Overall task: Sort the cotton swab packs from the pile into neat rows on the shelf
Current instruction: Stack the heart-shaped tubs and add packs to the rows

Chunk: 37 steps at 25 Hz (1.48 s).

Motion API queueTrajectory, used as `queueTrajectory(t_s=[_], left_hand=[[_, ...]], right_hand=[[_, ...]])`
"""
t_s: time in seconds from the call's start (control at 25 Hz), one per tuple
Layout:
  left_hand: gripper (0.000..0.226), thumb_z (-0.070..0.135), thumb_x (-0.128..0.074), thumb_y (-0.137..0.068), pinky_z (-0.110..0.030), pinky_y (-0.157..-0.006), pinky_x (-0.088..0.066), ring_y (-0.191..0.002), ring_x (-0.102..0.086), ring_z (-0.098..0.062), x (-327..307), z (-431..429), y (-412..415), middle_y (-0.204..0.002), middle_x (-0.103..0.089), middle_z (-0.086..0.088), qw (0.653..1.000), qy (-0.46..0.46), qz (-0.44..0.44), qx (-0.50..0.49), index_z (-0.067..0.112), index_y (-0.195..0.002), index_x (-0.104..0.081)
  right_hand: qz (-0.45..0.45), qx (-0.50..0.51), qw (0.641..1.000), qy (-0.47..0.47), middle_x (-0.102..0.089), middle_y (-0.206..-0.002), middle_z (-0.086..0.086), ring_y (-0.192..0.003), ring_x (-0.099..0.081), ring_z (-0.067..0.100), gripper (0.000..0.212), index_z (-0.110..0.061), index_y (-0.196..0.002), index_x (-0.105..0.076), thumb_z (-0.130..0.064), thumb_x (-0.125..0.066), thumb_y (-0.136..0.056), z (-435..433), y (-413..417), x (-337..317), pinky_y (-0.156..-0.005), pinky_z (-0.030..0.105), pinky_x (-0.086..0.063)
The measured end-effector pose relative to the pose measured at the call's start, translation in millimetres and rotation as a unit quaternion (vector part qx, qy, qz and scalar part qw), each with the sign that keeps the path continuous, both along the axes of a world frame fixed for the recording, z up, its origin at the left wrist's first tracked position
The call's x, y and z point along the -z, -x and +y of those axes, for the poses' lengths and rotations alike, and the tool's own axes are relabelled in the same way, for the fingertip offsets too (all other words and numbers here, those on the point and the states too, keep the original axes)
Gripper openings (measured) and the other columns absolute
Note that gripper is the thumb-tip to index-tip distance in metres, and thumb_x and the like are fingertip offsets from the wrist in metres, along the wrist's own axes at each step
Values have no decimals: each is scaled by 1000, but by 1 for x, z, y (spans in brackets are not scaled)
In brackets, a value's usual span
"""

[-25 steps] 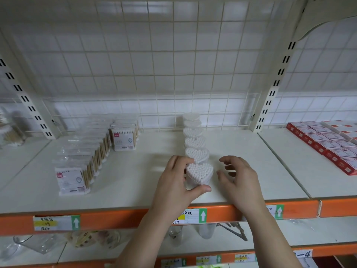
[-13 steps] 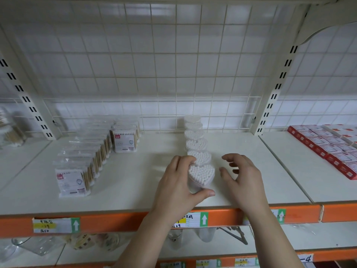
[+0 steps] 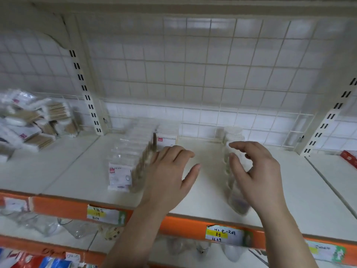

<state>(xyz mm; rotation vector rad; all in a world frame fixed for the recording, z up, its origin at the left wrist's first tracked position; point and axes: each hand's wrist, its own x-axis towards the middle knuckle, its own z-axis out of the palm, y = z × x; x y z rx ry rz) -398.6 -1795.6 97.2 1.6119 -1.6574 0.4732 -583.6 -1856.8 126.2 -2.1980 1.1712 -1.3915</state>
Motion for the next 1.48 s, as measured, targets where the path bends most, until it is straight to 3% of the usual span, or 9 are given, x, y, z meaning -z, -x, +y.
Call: queueTrajectory(t_s=[0.12, 0.2, 0.36, 0.68, 0.8, 1.0, 1.12, 1.24, 1.48], left_hand=[[26, 41, -52, -89, -29, -82, -38, -89, -57, -16, -9, 19, -41, -94, -63, 7, 998, 7, -21, -61, 22, -97, -67], [24, 40, -52, -89, -31, -79, -40, -86, -57, -17, -14, 33, -75, -92, -63, 6, 996, 5, -22, -90, 22, -96, -66], [31, 41, -46, -90, -34, -79, -43, -86, -61, -18, -18, 61, -142, -95, -65, 5, 989, -22, 2, -149, 21, -99, -66], [28, 38, -49, -86, -29, -77, -38, -85, -61, -16, -3, 113, -264, -94, -66, 6, 972, -30, 32, -230, 20, -98, -68], [28, 38, -49, -86, -29, -78, -38, -88, -61, -16, 1, 128, -302, -96, -66, 6, 967, -47, 36, -247, 21, -100, -67], [31, 39, -46, -85, -34, -78, -42, -90, -60, -18, 2, 144, -371, -99, -66, 4, 962, -65, 38, -264, 21, -102, -66], [34, 39, -44, -85, -35, -79, -43, -90, -60, -22, 2, 146, -404, -98, -66, 2, 959, -83, 28, -268, 19, -101, -66], [36, 39, -45, -85, -38, -83, -44, -92, -61, -23, 5, 145, -437, -101, -66, 1, 961, -91, 27, -261, 19, -106, -66], [32, 37, -47, -85, -38, -82, -46, -92, -61, -22, 12, 134, -465, -101, -65, 2, 968, -92, 43, -231, 20, -106, -65]], right_hand=[[0, -48, 999, 22, -59, -99, -14, -96, -53, 9, 24, -23, -106, -65, -26, -54, -85, 11, -47, -13, -84, 22, -40], [2, -75, 996, 36, -57, -98, -17, -95, -52, 7, 23, -24, -105, -66, -25, -55, -85, 19, -85, -19, -83, 23, -41], [12, -138, 990, 35, -56, -96, -18, -90, -51, 4, 21, -25, -104, -65, -24, -56, -85, 33, -158, -22, -75, 12, -35], [44, -239, 970, 5, -58, -107, -14, -102, -52, 3, 22, -25, -109, -64, -19, -62, -88, 58, -303, -11, -90, 20, -42], [54, -251, 967, -8, -58, -109, -13, -105, -54, 6, 23, -24, -109, -64, -20, -62, -87, 62, -353, -6, -90, 25, -46], [83, -263, 961, -17, -56, -108, -10, -98, -52, 4, 25, -23, -110, -64, -18, -63, -85, 59, -434, 0, -80, 8, -38], [103, -251, 962, -28, -57, -109, -8, -97, -51, 6, 26, -23, -110, -64, -18, -63, -85, 47, -473, 6, -75, 9, -35], [117, -239, 964, -20, -59, -111, -4, -99, -53, 10, 24, -19, -108, -66, -14, -62, -85, 33, -505, 8, -79, 15, -36], [149, -218, 964, 30, -61, -119, 3, -107, -57, 19, 39, -12, -118, -64, -3, -62, -80, 6, -551, 6, -91, 14, -35]])
